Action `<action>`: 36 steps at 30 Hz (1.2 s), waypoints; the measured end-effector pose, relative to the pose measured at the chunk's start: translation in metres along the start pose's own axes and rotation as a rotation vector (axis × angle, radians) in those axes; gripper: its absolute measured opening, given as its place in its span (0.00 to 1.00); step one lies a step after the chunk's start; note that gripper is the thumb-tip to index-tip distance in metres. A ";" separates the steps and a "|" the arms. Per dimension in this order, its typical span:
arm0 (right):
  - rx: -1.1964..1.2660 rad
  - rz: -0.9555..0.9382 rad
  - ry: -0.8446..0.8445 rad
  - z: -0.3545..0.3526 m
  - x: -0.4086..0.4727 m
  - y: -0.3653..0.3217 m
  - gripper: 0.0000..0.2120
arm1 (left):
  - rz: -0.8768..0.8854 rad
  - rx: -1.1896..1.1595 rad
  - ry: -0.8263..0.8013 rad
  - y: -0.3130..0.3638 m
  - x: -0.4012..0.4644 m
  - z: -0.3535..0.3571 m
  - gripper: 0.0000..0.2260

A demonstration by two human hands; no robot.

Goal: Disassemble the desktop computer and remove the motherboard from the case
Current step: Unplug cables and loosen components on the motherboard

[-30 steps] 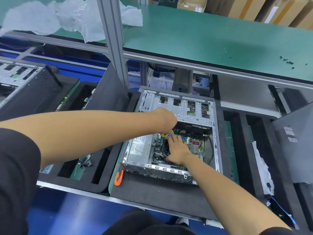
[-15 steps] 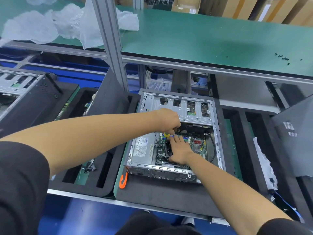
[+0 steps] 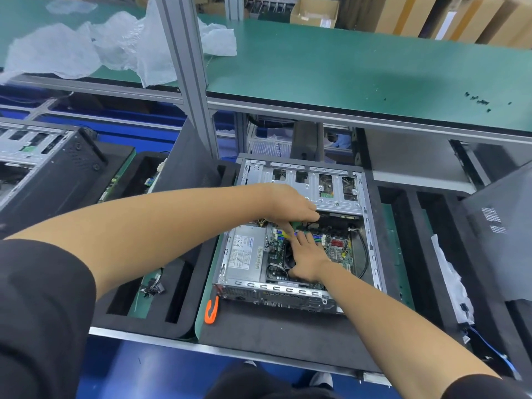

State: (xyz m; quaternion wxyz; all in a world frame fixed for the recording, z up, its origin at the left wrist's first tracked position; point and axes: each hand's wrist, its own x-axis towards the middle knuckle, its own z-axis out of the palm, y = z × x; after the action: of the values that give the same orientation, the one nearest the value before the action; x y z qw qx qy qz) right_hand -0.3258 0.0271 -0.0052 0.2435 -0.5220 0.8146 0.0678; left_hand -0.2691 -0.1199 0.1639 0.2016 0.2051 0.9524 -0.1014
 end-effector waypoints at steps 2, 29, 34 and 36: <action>-0.002 -0.005 0.008 0.000 0.000 0.000 0.50 | -0.157 -0.027 0.002 0.004 0.000 0.004 0.21; 0.006 -0.024 0.030 -0.001 -0.001 0.000 0.47 | -0.433 0.139 -0.028 0.020 0.004 0.009 0.19; 0.007 -0.019 0.035 -0.001 -0.001 -0.001 0.45 | -0.334 0.197 -0.158 0.025 0.002 0.003 0.19; 0.014 -0.018 0.040 -0.001 -0.002 0.000 0.45 | -0.334 0.218 -0.151 0.025 -0.001 0.006 0.18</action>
State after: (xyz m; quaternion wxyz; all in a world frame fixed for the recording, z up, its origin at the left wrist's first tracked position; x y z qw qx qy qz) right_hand -0.3251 0.0282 -0.0029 0.2312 -0.5289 0.8151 0.0494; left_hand -0.2555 -0.0997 0.1562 0.2293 0.0568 0.9387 -0.2511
